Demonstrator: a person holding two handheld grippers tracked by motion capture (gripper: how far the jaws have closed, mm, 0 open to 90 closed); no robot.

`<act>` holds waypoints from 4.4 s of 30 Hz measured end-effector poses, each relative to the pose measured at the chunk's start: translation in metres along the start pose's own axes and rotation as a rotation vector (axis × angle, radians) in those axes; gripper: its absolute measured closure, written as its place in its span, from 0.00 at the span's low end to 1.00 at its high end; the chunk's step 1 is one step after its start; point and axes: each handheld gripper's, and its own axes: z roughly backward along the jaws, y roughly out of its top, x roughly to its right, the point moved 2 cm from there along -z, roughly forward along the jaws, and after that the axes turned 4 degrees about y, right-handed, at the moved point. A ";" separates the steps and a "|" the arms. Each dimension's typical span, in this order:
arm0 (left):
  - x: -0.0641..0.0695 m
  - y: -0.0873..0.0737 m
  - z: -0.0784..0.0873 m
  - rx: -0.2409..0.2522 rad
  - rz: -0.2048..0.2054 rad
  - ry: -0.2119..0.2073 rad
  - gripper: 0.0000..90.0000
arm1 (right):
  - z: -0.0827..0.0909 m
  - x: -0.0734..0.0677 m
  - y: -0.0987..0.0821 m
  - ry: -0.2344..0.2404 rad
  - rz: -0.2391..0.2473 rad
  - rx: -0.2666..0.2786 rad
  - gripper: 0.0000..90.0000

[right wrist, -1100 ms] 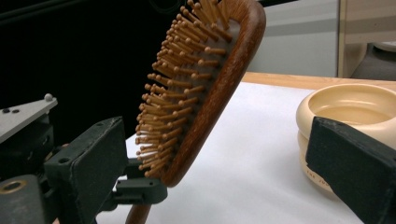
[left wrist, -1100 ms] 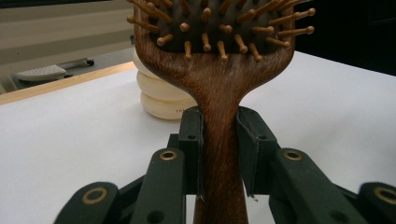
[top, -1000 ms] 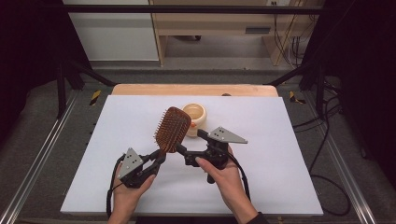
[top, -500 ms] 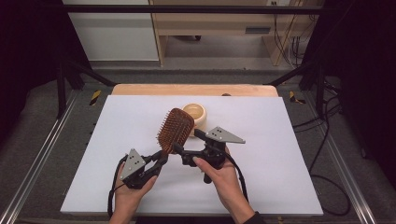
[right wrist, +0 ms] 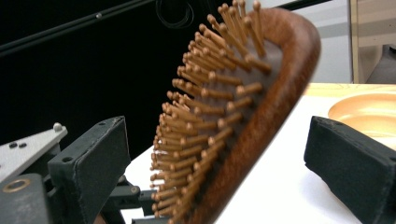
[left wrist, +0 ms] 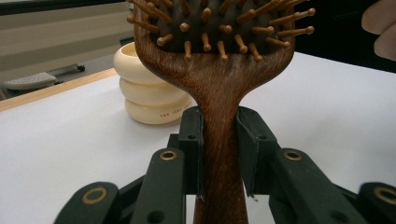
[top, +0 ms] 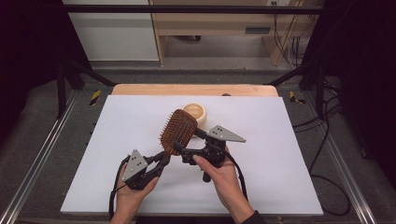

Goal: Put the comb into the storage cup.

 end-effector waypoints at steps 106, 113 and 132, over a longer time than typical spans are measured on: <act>-0.020 -0.013 -0.012 0.047 0.167 0.177 0.09 | 0.014 0.059 0.064 -0.055 -0.067 0.084 0.57; -0.019 -0.015 -0.014 0.038 0.160 0.173 0.08 | 0.012 0.061 0.067 -0.070 -0.072 0.093 0.57; -0.020 -0.015 -0.014 0.055 0.160 0.174 0.03 | 0.002 0.055 0.087 -0.063 -0.071 0.116 0.57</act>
